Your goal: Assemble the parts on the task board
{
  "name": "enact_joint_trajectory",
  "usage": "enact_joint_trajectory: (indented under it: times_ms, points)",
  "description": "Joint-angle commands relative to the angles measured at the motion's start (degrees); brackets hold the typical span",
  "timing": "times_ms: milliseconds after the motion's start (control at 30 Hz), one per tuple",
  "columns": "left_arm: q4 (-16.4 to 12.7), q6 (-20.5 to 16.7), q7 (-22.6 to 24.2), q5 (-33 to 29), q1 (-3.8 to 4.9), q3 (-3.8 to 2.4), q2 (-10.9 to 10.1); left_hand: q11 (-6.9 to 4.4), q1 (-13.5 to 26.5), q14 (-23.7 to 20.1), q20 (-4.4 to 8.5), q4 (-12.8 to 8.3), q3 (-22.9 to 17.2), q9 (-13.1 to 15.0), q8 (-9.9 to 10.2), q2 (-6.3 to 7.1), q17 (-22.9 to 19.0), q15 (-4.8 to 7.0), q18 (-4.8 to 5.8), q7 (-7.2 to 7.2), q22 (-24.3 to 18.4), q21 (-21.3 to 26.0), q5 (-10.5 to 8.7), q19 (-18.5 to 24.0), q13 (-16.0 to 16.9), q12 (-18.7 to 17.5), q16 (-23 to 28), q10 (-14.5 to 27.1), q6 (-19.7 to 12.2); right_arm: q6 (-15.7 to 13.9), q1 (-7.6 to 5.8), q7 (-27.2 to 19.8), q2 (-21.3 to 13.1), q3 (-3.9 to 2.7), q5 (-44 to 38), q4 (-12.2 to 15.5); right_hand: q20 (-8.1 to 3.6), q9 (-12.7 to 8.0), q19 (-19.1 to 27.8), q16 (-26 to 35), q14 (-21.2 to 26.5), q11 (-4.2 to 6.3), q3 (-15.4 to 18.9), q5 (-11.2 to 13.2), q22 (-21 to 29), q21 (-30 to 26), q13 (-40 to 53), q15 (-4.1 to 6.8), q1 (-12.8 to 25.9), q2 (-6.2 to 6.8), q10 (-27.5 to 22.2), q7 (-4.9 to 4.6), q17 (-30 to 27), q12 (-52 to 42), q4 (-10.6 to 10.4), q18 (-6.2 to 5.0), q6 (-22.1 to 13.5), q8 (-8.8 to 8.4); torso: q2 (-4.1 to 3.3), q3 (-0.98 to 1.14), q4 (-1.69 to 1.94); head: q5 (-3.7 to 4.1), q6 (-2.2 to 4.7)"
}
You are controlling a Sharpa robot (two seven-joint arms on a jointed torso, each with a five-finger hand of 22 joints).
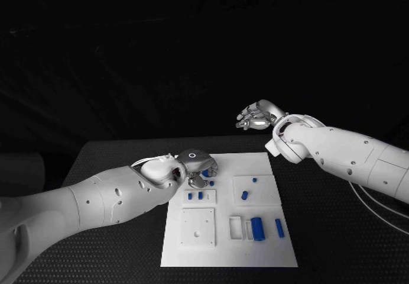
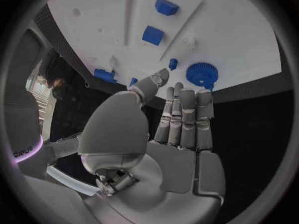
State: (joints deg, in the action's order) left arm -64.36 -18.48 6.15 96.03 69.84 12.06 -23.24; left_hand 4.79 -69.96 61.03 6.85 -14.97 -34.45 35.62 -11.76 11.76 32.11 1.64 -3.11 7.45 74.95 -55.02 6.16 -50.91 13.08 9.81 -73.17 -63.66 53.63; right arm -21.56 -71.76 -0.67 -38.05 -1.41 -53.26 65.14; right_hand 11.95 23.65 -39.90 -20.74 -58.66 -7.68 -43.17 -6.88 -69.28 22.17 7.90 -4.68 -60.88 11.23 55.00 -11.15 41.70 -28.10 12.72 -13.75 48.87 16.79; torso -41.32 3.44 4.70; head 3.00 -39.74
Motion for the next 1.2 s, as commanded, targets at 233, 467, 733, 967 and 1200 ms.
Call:
enact_joint_trajectory:
  times_ms: [233,467,733,967,1200]
  points:
    - [2.1,4.5,-1.8,4.5,-0.23,0.20,1.4,-0.35,-0.2,0.4,0.54,0.5,0.0,-0.4,0.2,-0.68,0.1,0.29,-2.92,-0.68,0.9,-0.8,0.04,-0.6,-0.3,-1.2,-1.0,0.0,0.3,0.3,0.02,-0.8,0.2,-0.03,0.3,0.4,0.33,-0.1,0.0,0.2,-0.2,0.02,0.4,0.0,-0.1,-0.2,-0.1,-0.39,0.2,-0.21,0.2,0.10,0.1,0.2,0.1,-0.29,-0.2,0.18,-0.01,0.09,-0.07,0.36,-0.01]
    - [2.7,4.5,-1.7,4.5,-0.79,0.19,2.3,-0.39,-0.2,0.6,0.64,0.5,0.0,-0.7,0.3,-0.79,0.1,0.34,-2.95,-0.63,1.0,-0.9,0.01,-0.7,-0.4,-1.5,-1.3,-0.2,0.2,0.3,0.01,-0.8,0.2,-0.03,0.3,0.5,0.34,-0.1,-0.1,0.2,-0.2,0.03,0.4,0.0,-0.1,-0.2,-0.2,-0.39,0.2,-0.21,0.3,0.11,0.1,0.2,0.1,-0.31,-0.2,0.19,-0.01,0.05,-0.02,0.78,-0.18]
    - [3.5,3.8,-1.9,4.5,-1.44,0.16,2.9,-0.51,-0.1,1.2,0.80,0.7,0.0,-1.1,0.5,-0.99,0.1,0.47,-3.02,-0.64,1.0,-1.2,-0.03,-1.0,-0.6,-2.1,-2.1,-0.5,0.0,0.3,0.01,-0.8,0.4,-0.03,0.3,0.5,0.35,-0.1,-0.1,0.3,-0.2,0.03,0.4,0.0,-0.1,-0.2,-0.2,-0.39,0.2,-0.23,0.3,0.11,0.1,0.2,0.1,-0.32,-0.2,0.20,0.09,0.04,0.14,0.75,-0.20]
    - [4.4,4.4,-2.0,4.4,-1.50,0.14,3.6,-0.50,-0.2,1.4,0.87,0.8,-0.1,-2.2,1.6,-0.65,-0.1,0.49,-3.14,-0.94,1.0,-1.5,-0.01,-1.4,-0.9,-3.0,-2.6,-0.5,-1.9,0.3,0.01,-0.8,0.4,-0.03,0.3,0.5,0.35,-0.1,-0.1,0.3,-0.2,0.03,0.4,0.0,-0.1,-0.2,-0.2,-0.39,0.2,-0.25,0.3,0.11,0.1,0.2,0.1,-0.33,-0.2,0.20,0.09,-0.03,0.13,0.92,-0.11]
    - [4.8,3.6,-1.9,4.2,-1.82,0.14,4.1,-0.43,-0.3,1.5,0.83,0.9,-0.1,-2.5,2.1,-0.58,-0.2,0.41,-3.16,-1.39,0.9,-1.6,-0.13,-1.4,-1.3,-3.7,-2.7,0.1,-2.8,0.3,0.01,-0.8,0.4,-0.03,0.3,0.5,0.36,-0.2,-0.1,0.3,-0.2,0.04,0.4,0.0,-0.1,-0.2,-0.2,-0.38,0.2,-0.27,0.3,0.11,0.1,0.2,0.1,-0.34,-0.2,0.21,0.04,0.00,0.08,0.95,-0.15]
